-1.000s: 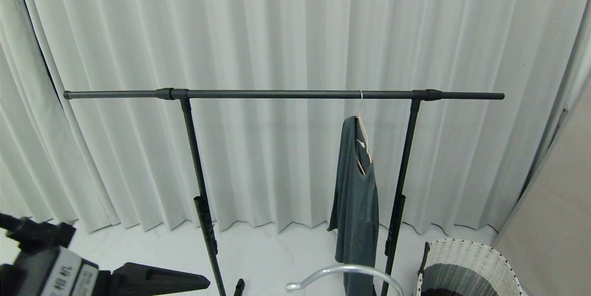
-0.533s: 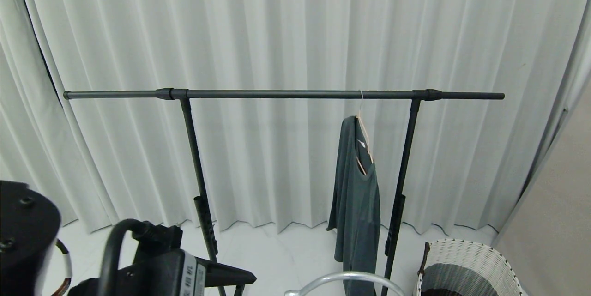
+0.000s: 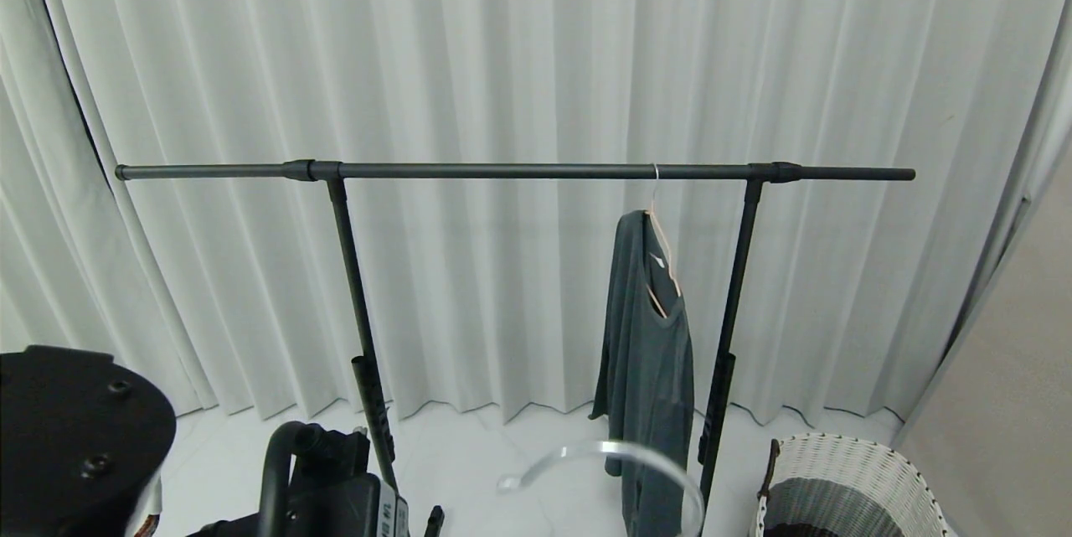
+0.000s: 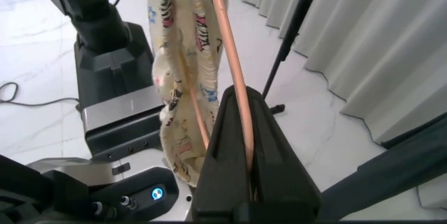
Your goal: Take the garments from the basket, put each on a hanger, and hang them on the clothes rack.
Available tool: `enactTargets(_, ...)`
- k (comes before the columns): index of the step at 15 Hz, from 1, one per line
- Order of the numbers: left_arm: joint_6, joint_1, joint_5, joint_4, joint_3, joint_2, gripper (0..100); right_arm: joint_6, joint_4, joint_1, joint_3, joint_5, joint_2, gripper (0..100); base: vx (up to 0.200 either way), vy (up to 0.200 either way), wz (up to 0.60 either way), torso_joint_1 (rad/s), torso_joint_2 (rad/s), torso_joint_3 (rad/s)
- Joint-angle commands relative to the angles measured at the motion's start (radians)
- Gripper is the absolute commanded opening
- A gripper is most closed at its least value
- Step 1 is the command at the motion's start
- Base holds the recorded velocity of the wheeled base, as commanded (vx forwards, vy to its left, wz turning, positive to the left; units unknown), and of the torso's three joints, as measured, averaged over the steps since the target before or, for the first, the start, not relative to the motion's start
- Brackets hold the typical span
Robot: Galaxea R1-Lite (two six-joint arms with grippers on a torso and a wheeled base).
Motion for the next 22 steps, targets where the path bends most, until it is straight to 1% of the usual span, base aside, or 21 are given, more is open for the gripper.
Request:
enactTargets(1, -0.001, 0.001, 0.0, 0.0, 0.0, 0.001, 0, -0.001, -0.001, 0.0, 0.001, 0.001, -0.004, 0, 0.0, 0.0, 0.0, 0.0, 0.0, 0.0)
enactTargets(2, -0.001, 0.001, 0.002, 0.0, 0.0, 0.0, 0, -0.003, -0.001, 0.0, 0.002, -0.002, -0.005, 0, 0.0, 0.0, 0.0, 0.0, 0.0, 0.0)
enactTargets(3, -0.001, 0.001, 0.002, 0.0, 0.0, -0.002, 0, -0.003, -0.001, 0.0, 0.004, -0.002, -0.005, 100, 0.0, 0.0, 0.0, 0.0, 0.0, 0.0)
enactTargets(5, -0.001, 0.001, 0.006, 0.0, 0.001, -0.009, 0, -0.004, -0.001, -0.008, 0.002, -0.008, -0.005, 100, 0.0, 0.0, 0.0, 0.0, 0.0, 0.0)
enactTargets(6, -0.001, 0.001, 0.025, -0.002, 0.01, -0.02, 0, -0.004, -0.001, -0.031, 0.002, -0.021, -0.005, 100, 0.0, 0.0, 0.0, 0.0, 0.0, 0.0)
enactTargets(8, -0.001, 0.001, 0.091, -0.004, 0.042, -0.049, 0, -0.004, -0.001, -0.083, 0.002, -0.047, -0.005, 100, 0.0, 0.0, 0.0, 0.0, 0.0, 0.0)
enactTargets(9, -0.001, 0.001, 0.172, -0.004, 0.084, -0.091, 0, -0.003, -0.001, -0.16, 0.005, -0.071, -0.005, 100, 0.0, 0.0, 0.0, 0.0, 0.0, 0.0)
enactTargets(11, -0.007, 0.01, 0.283, -0.005, 0.118, -0.146, 0, 0.003, 0.0, -0.248, 0.01, -0.073, -0.004, 100, 0.0, 0.0, 0.0, 0.0, 0.0, 0.0)
enactTargets(12, -0.018, 0.044, 0.336, -0.019, 0.111, -0.154, 0, 0.009, 0.003, -0.282, 0.011, -0.073, 0.002, 100, 0.0, 0.0, 0.0, 0.0, 0.0, 0.0)
enactTargets(13, -0.019, 0.1, 0.379, -0.051, 0.108, -0.157, 0, 0.029, 0.003, -0.311, 0.013, -0.071, 0.016, 100, 0.0, 0.0, 0.0, 0.0, 0.0, 0.0)
enactTargets(14, -0.016, 0.153, 0.398, -0.088, 0.104, -0.157, 0, 0.069, 0.002, -0.33, 0.007, -0.076, 0.036, 100, 0.0, 0.0, 0.0, 0.0, 0.0, 0.0)
enactTargets(15, -0.016, 0.185, 0.401, -0.106, 0.092, -0.154, 0, 0.1, 0.002, -0.337, -0.003, -0.076, 0.048, 100, 0.0, 0.0, 0.0, 0.0, 0.0, 0.0)
enactTargets(16, -0.016, 0.223, 0.399, -0.117, 0.044, -0.144, 0, 0.135, 0.002, -0.339, -0.033, -0.074, 0.077, 100, 0.0, 0.0, 0.0, 0.0, 0.0, 0.0)
enactTargets(17, -0.018, 0.226, 0.399, -0.117, 0.007, -0.135, 0, 0.157, 0.002, -0.339, -0.062, -0.074, 0.111, 100, 0.0, 0.0, 0.0, 0.0, 0.0, 0.0)
enactTargets(20, -0.018, 0.226, 0.398, -0.119, -0.105, -0.097, 0, 0.301, 0.002, -0.344, -0.214, -0.077, 0.228, 100, 0.0, 0.0, 0.0, 0.0, 0.0, 0.0)
enactTargets(22, -0.018, 0.226, 0.396, -0.119, -0.152, -0.078, 0, 0.338, 0.003, -0.362, -0.291, -0.077, 0.301, 100, 0.0, 0.0, 0.0, 0.0, 0.0, 0.0)
